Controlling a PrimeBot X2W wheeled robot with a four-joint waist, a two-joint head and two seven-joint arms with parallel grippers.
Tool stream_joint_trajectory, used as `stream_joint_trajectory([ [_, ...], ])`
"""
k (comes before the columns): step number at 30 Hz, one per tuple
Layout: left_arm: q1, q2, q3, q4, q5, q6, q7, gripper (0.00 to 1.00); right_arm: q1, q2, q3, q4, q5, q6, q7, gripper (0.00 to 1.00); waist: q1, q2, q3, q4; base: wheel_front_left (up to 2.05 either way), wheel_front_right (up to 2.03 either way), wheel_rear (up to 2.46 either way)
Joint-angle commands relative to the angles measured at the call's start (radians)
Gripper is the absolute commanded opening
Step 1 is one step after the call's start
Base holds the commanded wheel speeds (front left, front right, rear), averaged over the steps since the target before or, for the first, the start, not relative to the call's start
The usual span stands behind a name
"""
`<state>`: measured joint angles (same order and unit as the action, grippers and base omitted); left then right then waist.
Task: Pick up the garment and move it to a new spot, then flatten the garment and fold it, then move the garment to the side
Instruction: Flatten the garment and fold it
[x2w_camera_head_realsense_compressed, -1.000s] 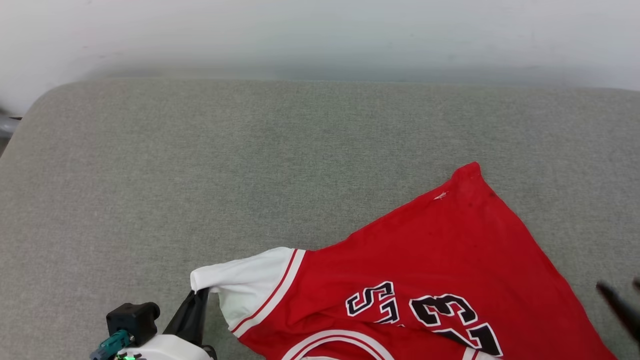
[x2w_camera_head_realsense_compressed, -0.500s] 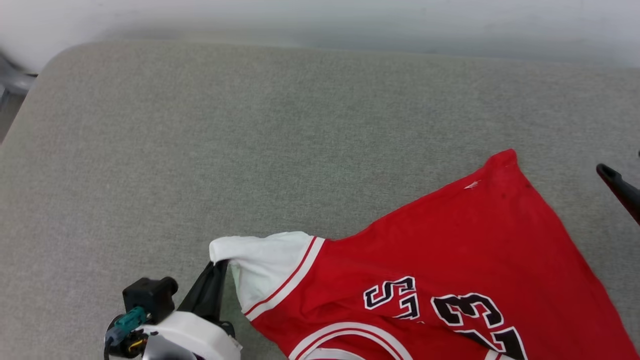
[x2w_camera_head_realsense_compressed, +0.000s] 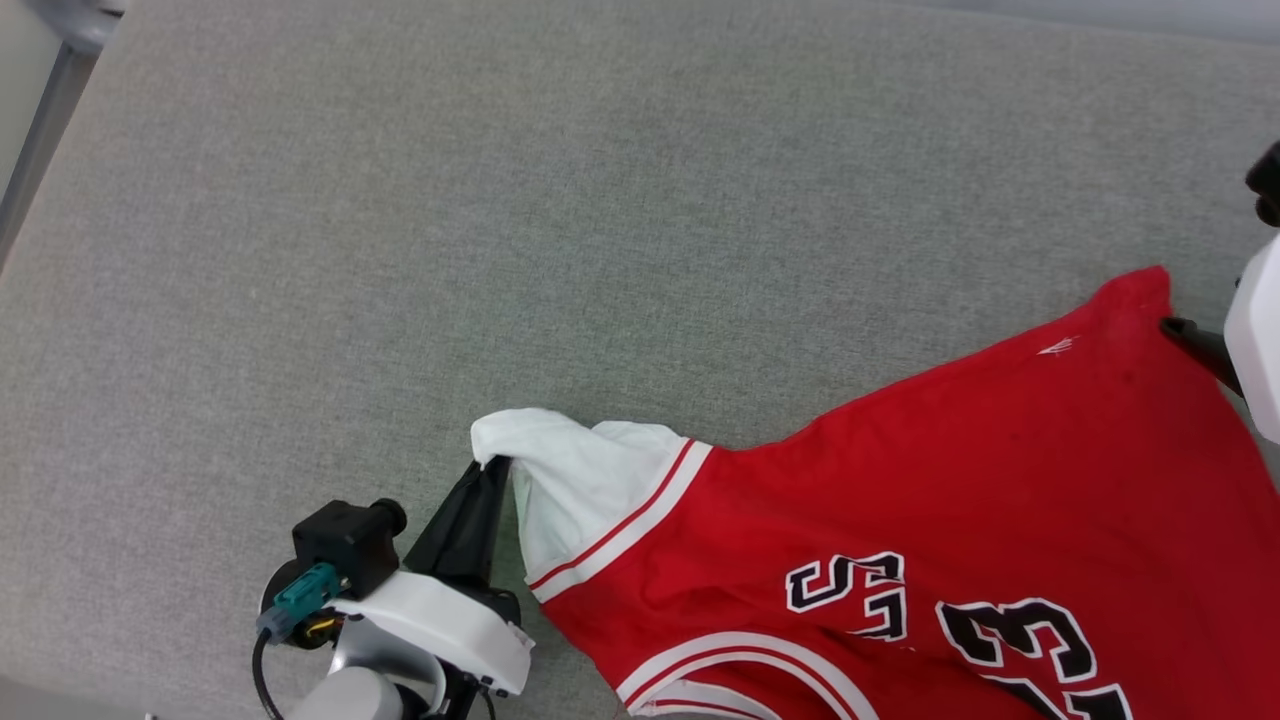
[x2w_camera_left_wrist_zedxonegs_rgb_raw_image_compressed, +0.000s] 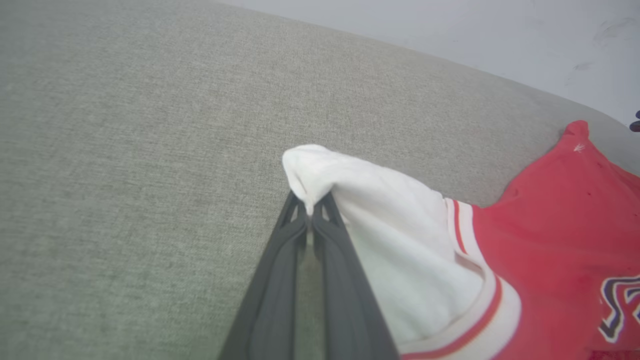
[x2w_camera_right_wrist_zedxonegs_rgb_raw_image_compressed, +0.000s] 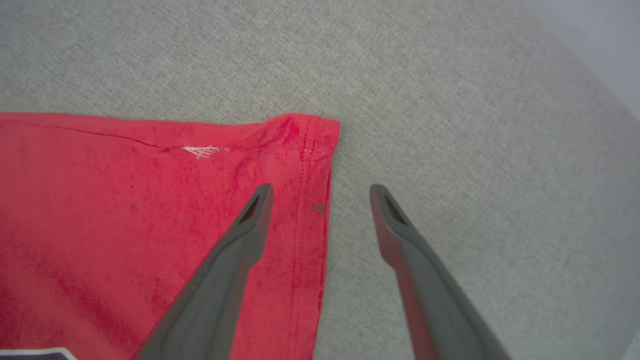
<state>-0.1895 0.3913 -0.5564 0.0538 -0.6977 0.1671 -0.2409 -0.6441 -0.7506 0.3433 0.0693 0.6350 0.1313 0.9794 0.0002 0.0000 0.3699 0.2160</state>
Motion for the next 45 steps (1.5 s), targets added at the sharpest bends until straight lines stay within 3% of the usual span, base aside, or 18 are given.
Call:
stream_joint_trajectory([
  [1, -0.02, -0.011, -0.003, 0.001, 0.011, -0.009, -0.007, 0.0, -0.038, 0.006, 0.024, 0.025, -0.007, -0.001, -0.001, 1.0, -0.0002, 0.0, 0.029, 0.021, 0.0, 0.0, 0.0],
  [8, -0.061, -0.031, -0.012, 0.014, 0.024, -0.024, -0.012, 0.0, -0.112, 0.019, 0.121, 0.159, -0.02, -0.001, -0.022, 1.0, -0.0002, 0.0, 0.08, 0.046, 0.0, 0.0, 0.0],
  [17, -0.075, -0.044, -0.004, 0.03, 0.03, -0.032, -0.018, 0.0, -0.073, 0.009, 0.266, 0.254, 0.019, -0.001, -0.046, 1.0, -0.0002, 0.0, 0.106, 0.05, 0.0, 0.0, 0.0],
  [18, -0.075, -0.044, -0.003, 0.032, 0.031, -0.031, -0.018, 0.0, -0.077, 0.005, 0.273, 0.26, 0.024, -0.001, -0.055, 0.03, -0.0002, 0.0, 0.105, 0.048, 0.0, 0.0, 0.0],
  [19, -0.073, -0.044, 0.0, 0.034, 0.031, -0.031, -0.019, 0.0, -0.086, 0.002, 0.278, 0.266, 0.028, -0.001, -0.065, 0.0, -0.0002, 0.0, 0.102, 0.045, 0.0, 0.0, 0.0],
  [28, -0.038, -0.029, 0.023, 0.047, 0.027, -0.023, -0.021, 0.0, -0.172, -0.008, 0.263, 0.258, 0.075, -0.001, -0.233, 0.0, -0.0002, 0.0, 0.039, 0.001, 0.0, 0.0, 0.0],
  [33, -0.018, -0.013, 0.034, 0.039, 0.03, -0.017, -0.022, 0.0, -0.14, -0.012, 0.251, 0.229, 0.108, -0.001, -0.35, 0.0, -0.0002, 0.0, -0.027, -0.028, 0.0, 0.0, 0.0],
  [45, -0.093, 0.101, 0.073, -0.046, 0.067, -0.009, 0.028, 0.0, -0.04, 0.017, 0.136, 0.144, 0.102, -0.001, -0.574, 0.0, -0.0002, 0.0, -0.162, -0.105, 0.0, 0.0, 0.0],
])
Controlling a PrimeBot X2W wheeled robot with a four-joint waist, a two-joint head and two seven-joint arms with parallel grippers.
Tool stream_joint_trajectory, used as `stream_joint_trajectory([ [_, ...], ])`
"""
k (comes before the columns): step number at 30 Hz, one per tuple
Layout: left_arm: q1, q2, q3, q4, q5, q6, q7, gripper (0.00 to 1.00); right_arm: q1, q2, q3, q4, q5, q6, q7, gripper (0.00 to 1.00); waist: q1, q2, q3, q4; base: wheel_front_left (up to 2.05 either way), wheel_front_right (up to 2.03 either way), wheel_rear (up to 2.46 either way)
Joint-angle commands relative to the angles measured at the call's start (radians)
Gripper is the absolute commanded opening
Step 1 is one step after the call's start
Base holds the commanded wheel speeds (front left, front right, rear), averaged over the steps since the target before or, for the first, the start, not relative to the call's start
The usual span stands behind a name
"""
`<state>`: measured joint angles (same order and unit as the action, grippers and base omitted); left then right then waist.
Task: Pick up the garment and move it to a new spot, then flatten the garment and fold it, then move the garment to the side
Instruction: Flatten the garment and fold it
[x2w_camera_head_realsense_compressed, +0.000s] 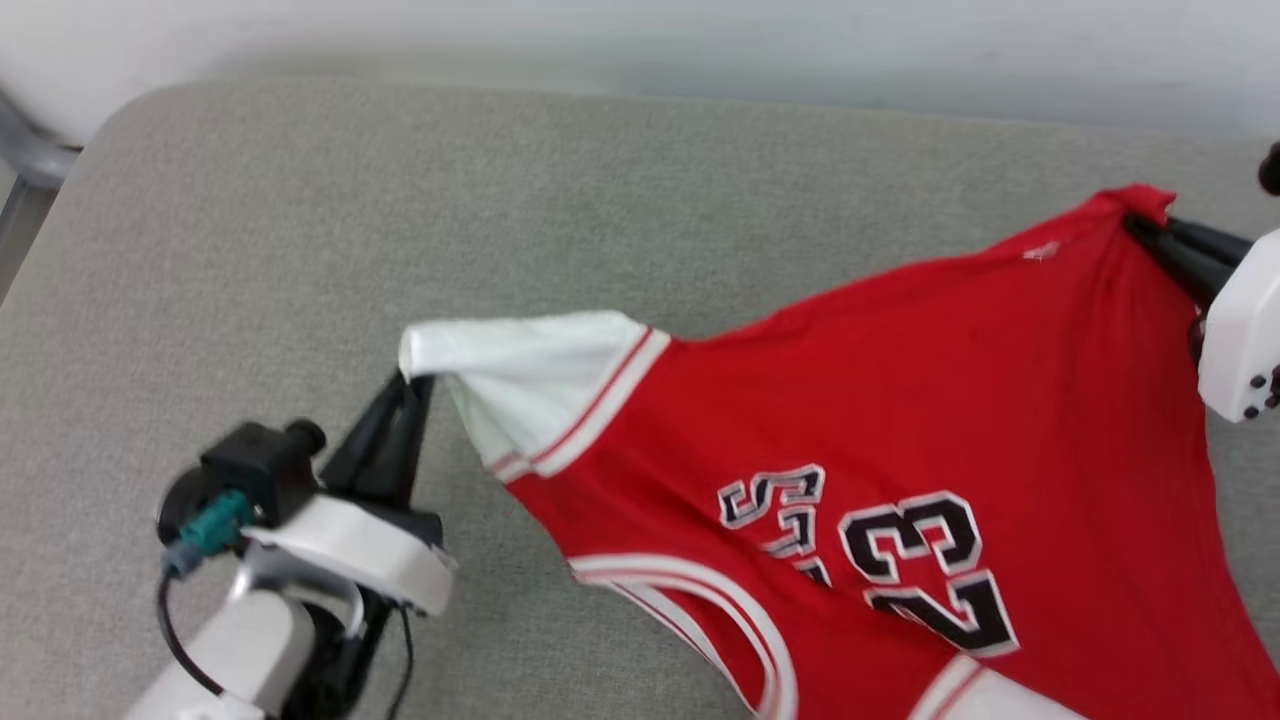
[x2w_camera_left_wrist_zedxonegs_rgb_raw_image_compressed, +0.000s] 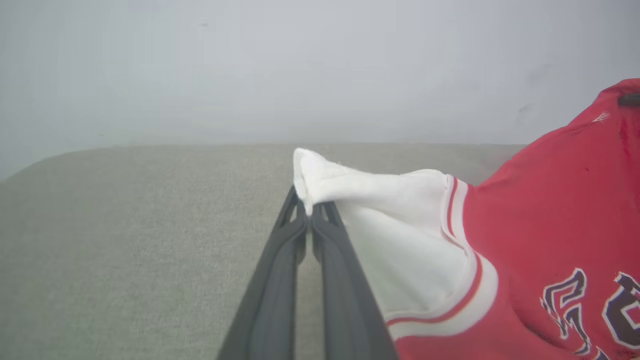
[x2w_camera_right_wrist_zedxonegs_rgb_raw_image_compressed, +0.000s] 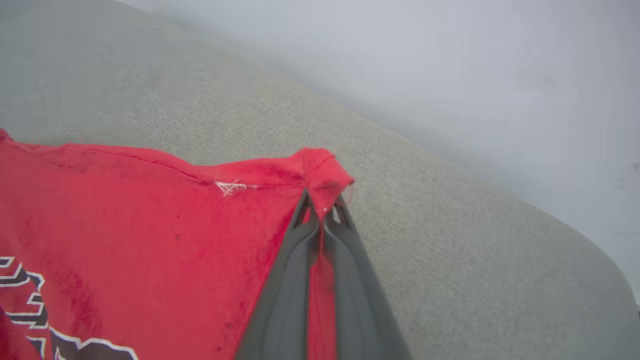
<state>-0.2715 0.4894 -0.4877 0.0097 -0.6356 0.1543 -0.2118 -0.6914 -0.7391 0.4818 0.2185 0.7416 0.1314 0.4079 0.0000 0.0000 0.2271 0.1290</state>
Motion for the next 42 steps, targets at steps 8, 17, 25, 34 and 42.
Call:
stream_joint_trajectory([
  [8, -0.177, 0.048, 0.042, -0.088, 0.024, 0.0, 0.061, 0.0, 0.011, 0.066, -0.115, -0.069, -0.063, -0.001, -0.069, 0.0, 0.0, 0.0, -0.061, -0.057, 0.0, 0.0, 0.0],
  [17, -0.43, 0.092, 0.078, -0.118, 0.044, -0.039, 0.143, 0.0, -0.052, 0.154, -0.241, -0.153, -0.137, -0.001, -0.082, 0.0, 0.0, 0.0, -0.04, -0.086, 0.0, 0.0, 0.0],
  [25, -0.678, 0.073, 0.086, -0.078, 0.045, -0.086, 0.198, 0.0, -0.205, 0.193, -0.321, -0.183, -0.179, -0.001, -0.048, 0.0, 0.0, 0.0, 0.066, -0.081, 0.0, 0.0, 0.0],
  [34, -1.01, 0.047, 0.107, 0.051, 0.046, -0.151, 0.227, 0.0, -0.513, 0.2, -0.329, -0.121, -0.238, -0.001, 0.001, 0.0, 0.0, 0.0, 0.244, -0.07, 0.0, 0.0, 0.0],
  [42, -1.321, 0.006, 0.091, 0.274, 0.08, -0.211, 0.22, 0.0, -0.811, 0.224, -0.296, 0.043, -0.3, -0.001, -0.043, 0.0, 0.0, 0.0, 0.344, -0.069, 0.0, 0.0, 0.0],
])
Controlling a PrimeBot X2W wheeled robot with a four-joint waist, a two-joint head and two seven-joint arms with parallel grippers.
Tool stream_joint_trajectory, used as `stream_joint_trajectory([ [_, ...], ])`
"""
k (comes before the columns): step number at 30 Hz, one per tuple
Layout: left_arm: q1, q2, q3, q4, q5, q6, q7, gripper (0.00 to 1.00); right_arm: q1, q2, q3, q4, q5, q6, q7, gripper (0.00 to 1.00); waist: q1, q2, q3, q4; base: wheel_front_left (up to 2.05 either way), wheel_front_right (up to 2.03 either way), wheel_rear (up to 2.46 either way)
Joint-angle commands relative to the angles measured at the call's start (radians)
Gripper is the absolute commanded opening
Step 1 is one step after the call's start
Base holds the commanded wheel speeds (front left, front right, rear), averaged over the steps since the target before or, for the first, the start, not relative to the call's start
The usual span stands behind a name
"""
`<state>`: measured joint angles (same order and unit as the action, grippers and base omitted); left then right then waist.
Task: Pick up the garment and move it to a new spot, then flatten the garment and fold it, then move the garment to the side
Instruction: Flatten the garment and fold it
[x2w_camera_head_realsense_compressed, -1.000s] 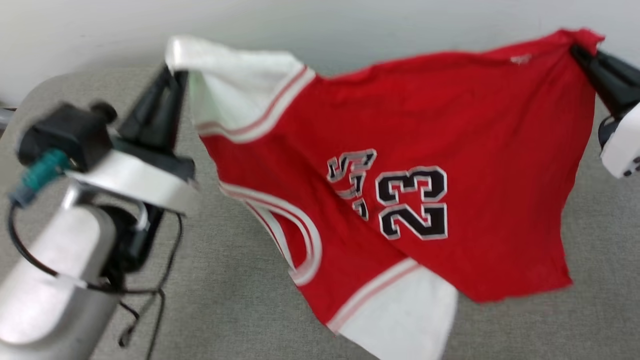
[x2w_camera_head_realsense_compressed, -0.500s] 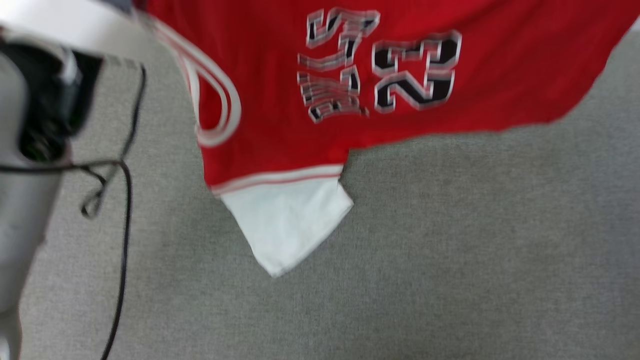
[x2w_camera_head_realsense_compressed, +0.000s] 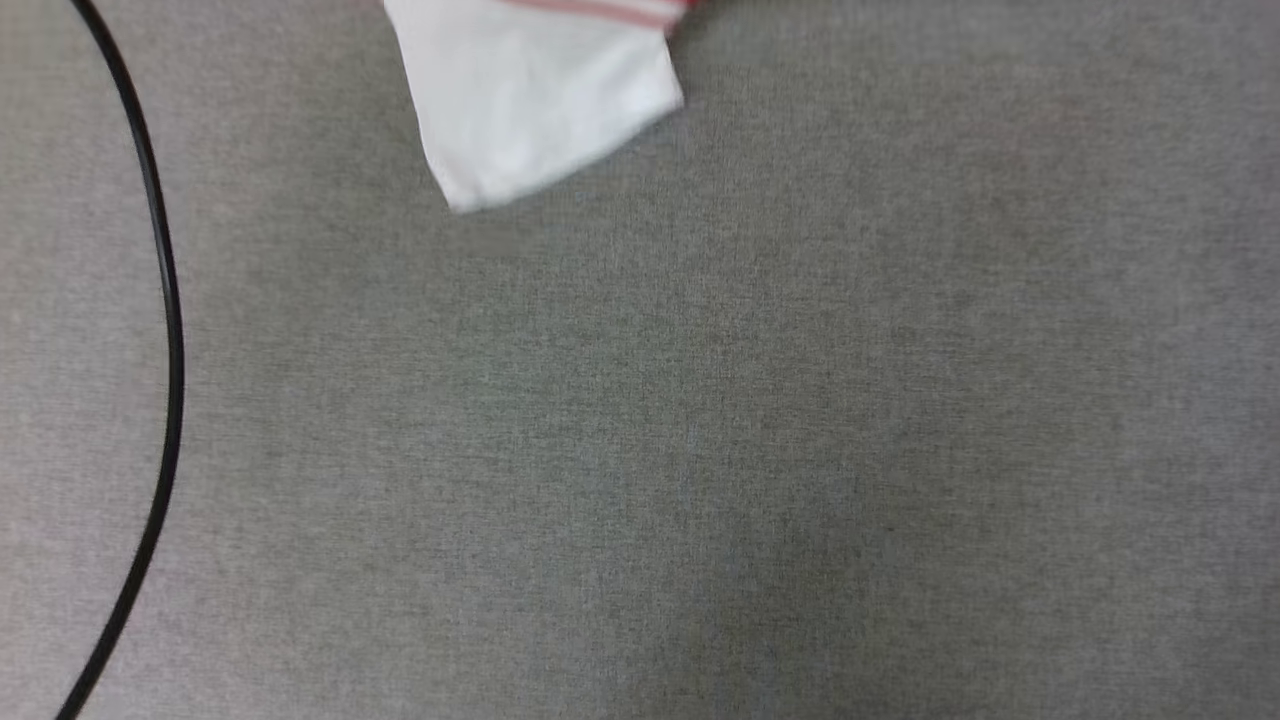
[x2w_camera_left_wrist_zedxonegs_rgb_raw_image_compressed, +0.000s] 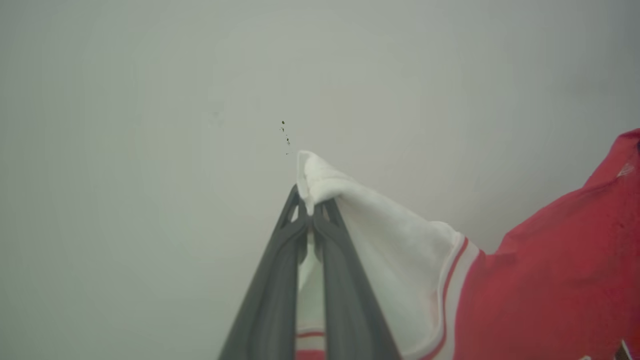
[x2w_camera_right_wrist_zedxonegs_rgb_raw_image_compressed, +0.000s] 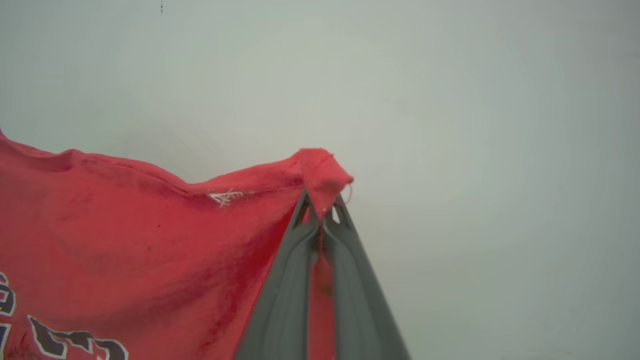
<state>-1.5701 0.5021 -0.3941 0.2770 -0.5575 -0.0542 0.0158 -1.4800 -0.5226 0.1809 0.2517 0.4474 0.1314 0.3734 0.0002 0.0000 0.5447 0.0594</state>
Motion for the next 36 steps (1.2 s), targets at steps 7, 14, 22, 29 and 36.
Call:
stream_joint_trajectory([
  [7, -0.207, -0.04, -0.009, 0.159, 0.025, -0.026, -0.044, 0.0, -0.204, 0.035, 0.049, 0.169, -0.038, -0.001, -0.095, 0.0, -0.0002, 0.0, 0.055, -0.008, 0.0, 0.0, 0.0],
  [14, -0.317, -0.06, -0.025, 0.26, 0.039, -0.041, -0.09, 0.0, -0.332, 0.058, 0.108, 0.311, -0.029, -0.001, -0.182, 0.0, -0.0002, 0.0, 0.082, -0.017, 0.0, 0.0, 0.0],
  [22, -0.273, -0.062, -0.04, 0.333, 0.031, -0.05, -0.141, 0.0, -0.337, 0.063, 0.193, 0.447, 0.018, -0.001, -0.259, 0.0, -0.0002, 0.0, 0.12, -0.024, 0.0, 0.0, 0.0],
  [29, -0.111, -0.06, -0.053, 0.342, -0.005, -0.06, -0.209, 0.0, -0.221, 0.07, 0.299, 0.508, 0.093, -0.001, -0.343, 0.0, -0.0002, 0.0, 0.114, -0.025, 0.0, 0.0, 0.0],
  [36, 0.134, -0.051, -0.048, 0.287, -0.037, -0.04, -0.256, 0.0, -0.047, 0.077, 0.376, 0.5, 0.173, -0.001, -0.41, 0.0, -0.0002, 0.0, 0.071, -0.025, 0.0, 0.0, 0.0],
])
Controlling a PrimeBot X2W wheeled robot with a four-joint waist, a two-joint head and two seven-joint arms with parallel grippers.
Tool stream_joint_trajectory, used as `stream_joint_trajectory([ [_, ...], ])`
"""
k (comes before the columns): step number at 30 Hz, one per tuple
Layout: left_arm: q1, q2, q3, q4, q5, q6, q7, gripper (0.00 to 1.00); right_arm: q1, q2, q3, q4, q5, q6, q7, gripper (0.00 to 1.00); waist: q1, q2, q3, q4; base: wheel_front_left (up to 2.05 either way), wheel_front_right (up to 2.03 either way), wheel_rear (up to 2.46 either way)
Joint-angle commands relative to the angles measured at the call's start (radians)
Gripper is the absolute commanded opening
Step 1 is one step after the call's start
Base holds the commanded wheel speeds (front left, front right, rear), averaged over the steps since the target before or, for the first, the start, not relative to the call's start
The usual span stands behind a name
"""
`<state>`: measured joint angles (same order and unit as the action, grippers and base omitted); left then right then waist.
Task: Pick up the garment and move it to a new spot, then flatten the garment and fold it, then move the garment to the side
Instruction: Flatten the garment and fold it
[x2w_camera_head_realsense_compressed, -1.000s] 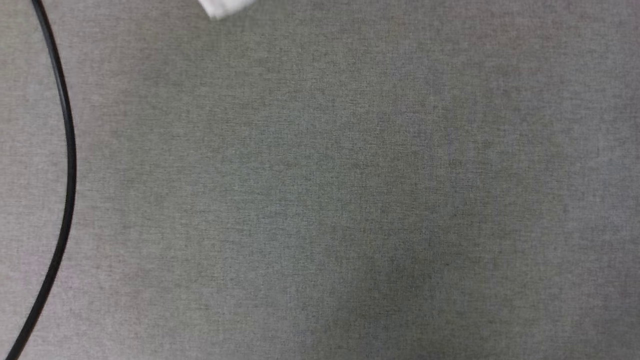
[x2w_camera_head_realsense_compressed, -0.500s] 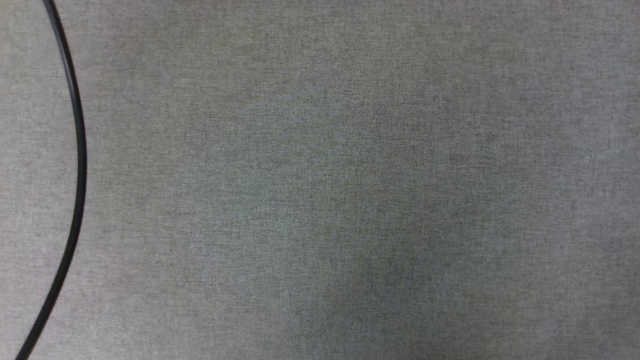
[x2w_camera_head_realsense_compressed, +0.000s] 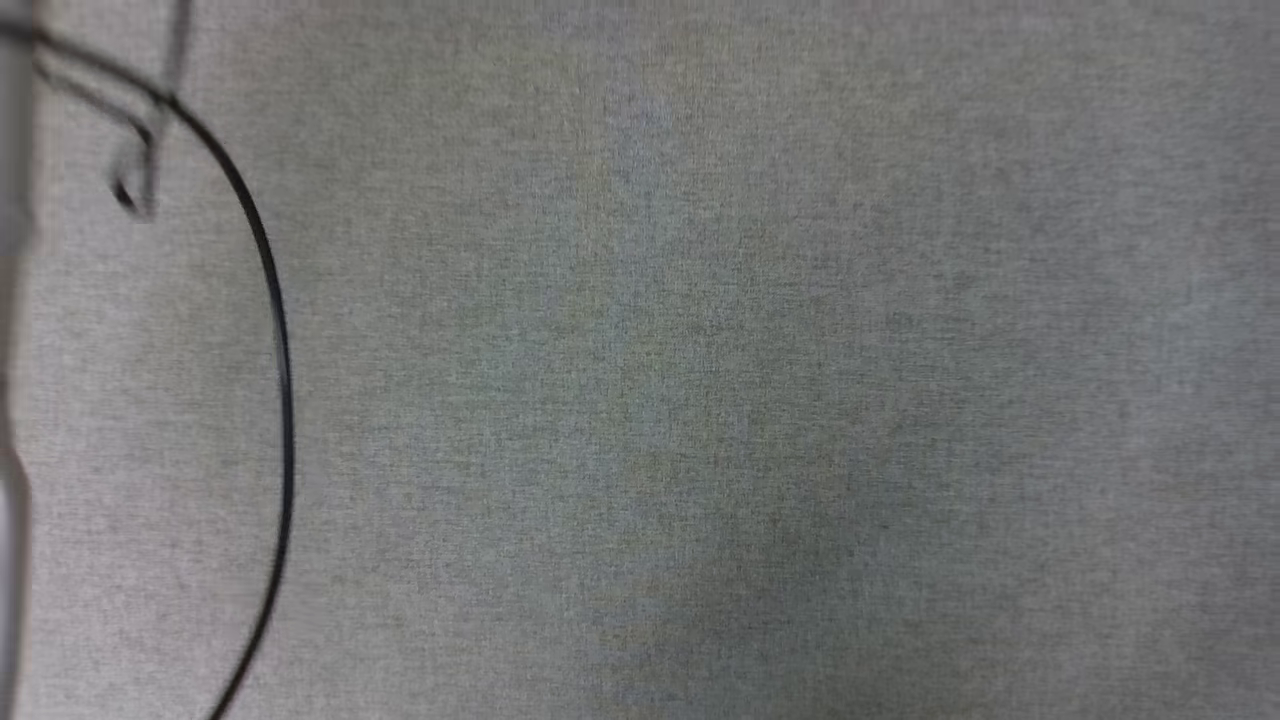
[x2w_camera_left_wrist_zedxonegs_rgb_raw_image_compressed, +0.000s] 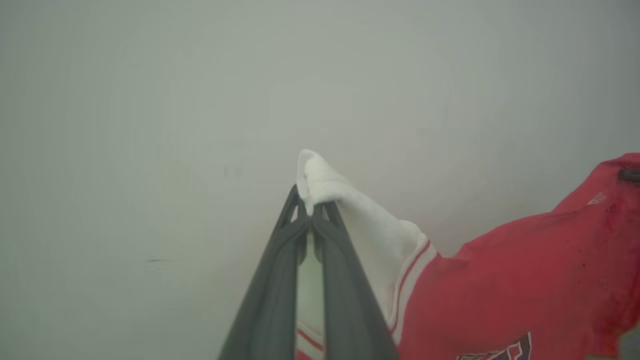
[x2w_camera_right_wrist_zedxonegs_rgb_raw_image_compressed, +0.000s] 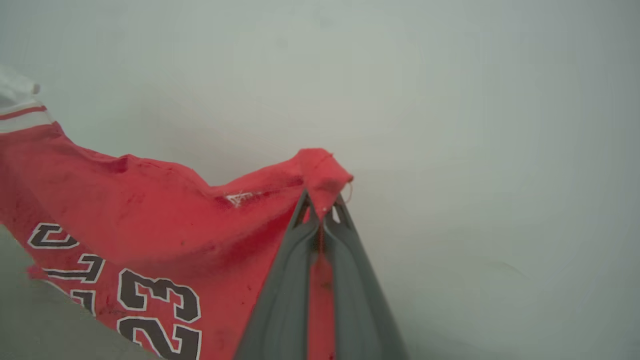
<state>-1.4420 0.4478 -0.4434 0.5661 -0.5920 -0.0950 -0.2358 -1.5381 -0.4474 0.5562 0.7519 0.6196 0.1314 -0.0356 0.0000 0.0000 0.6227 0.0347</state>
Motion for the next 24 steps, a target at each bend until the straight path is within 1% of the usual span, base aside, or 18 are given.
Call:
stream_joint_trajectory([
  [1, 0.044, 0.008, 0.0, -0.014, 0.001, 0.008, -0.009, 0.0, 0.042, -0.002, 0.005, -0.005, 0.008, -0.001, -0.013, 0.0, 0.0, 0.0, -0.017, 0.0, 0.0, 0.0, 0.0],
  [5, 0.211, 0.024, -0.003, -0.087, -0.005, 0.036, -0.018, 0.0, 0.167, -0.016, 0.027, -0.032, 0.034, -0.001, -0.043, 0.0, 0.0, 0.0, -0.067, -0.002, 0.0, 0.0, 0.0],
  [7, 0.3, 0.03, -0.003, -0.14, -0.012, 0.057, -0.021, 0.0, 0.232, -0.027, 0.038, -0.05, 0.041, -0.001, -0.049, 0.0, 0.0, 0.0, -0.095, 0.003, 0.0, 0.0, 0.0],
  [11, 0.481, 0.042, -0.002, -0.249, -0.031, 0.108, -0.02, 0.0, 0.356, -0.047, 0.053, -0.092, 0.053, -0.001, -0.057, 0.0, 0.0, 0.0, -0.155, 0.006, 0.0, 0.0, 0.0],
  [15, 0.659, 0.06, -0.011, -0.351, -0.038, 0.17, -0.016, 0.0, 0.483, -0.07, 0.063, -0.147, 0.067, -0.001, -0.047, 0.0, 0.0, 0.0, -0.219, 0.007, 0.0, 0.0, 0.0],
  [20, 0.872, 0.071, -0.019, -0.451, -0.058, 0.242, -0.01, 0.0, 0.644, -0.092, 0.07, -0.205, 0.077, -0.001, -0.029, 0.0, 0.0, 0.0, -0.3, 0.009, 0.0, 0.0, 0.0],
  [24, 1.016, 0.072, -0.028, -0.516, -0.088, 0.281, -0.002, 0.0, 0.767, -0.114, 0.062, -0.239, 0.086, -0.001, -0.011, 0.0, 0.0, 0.0, -0.358, 0.018, 0.0, 0.0, 0.0],
])
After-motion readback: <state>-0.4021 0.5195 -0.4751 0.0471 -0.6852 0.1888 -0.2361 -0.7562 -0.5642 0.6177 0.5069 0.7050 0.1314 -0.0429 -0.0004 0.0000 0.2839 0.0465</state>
